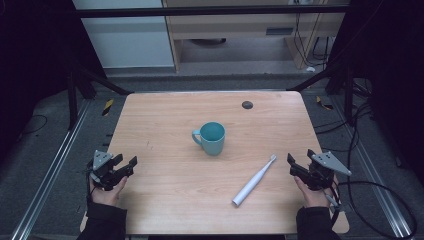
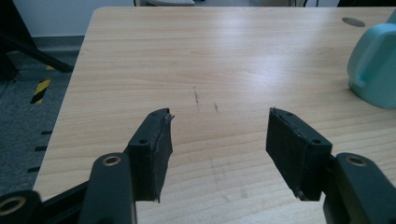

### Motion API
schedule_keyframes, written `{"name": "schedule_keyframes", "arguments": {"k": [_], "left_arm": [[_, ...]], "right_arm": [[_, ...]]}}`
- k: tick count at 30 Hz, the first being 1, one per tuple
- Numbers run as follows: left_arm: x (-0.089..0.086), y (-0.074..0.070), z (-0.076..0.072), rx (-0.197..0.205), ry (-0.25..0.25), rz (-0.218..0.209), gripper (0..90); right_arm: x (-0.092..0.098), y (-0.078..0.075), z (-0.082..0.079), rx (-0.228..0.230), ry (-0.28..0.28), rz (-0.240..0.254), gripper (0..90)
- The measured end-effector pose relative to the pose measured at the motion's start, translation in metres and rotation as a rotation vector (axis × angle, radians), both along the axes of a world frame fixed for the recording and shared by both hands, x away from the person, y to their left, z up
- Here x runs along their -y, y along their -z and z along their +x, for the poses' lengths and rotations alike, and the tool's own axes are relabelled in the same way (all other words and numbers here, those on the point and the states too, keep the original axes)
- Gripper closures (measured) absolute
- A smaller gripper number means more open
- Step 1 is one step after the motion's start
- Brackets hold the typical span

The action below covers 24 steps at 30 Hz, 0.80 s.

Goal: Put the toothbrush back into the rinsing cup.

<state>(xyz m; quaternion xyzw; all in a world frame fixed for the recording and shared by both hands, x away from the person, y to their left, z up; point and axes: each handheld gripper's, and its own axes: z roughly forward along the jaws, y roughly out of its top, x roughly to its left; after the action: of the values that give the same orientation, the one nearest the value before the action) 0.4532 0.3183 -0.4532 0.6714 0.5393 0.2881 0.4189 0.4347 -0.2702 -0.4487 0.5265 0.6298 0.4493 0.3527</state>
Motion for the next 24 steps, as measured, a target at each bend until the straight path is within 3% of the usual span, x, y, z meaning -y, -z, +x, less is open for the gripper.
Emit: {"name": "schedule_keyframes", "arguments": {"k": [11,24], "left_arm": [[0.001,0.002,0.001,-0.037,0.021,0.014,44.1],[0.004,0.003,0.002,-0.068,0.035,0.028,45.3]], "right_arm": [[-0.02,-0.008,-0.008,-0.024,-0.119,-0.01,37.9],[-0.056,-0.01,-0.014,-0.125,-0.305,-0.015,55.8]]}}
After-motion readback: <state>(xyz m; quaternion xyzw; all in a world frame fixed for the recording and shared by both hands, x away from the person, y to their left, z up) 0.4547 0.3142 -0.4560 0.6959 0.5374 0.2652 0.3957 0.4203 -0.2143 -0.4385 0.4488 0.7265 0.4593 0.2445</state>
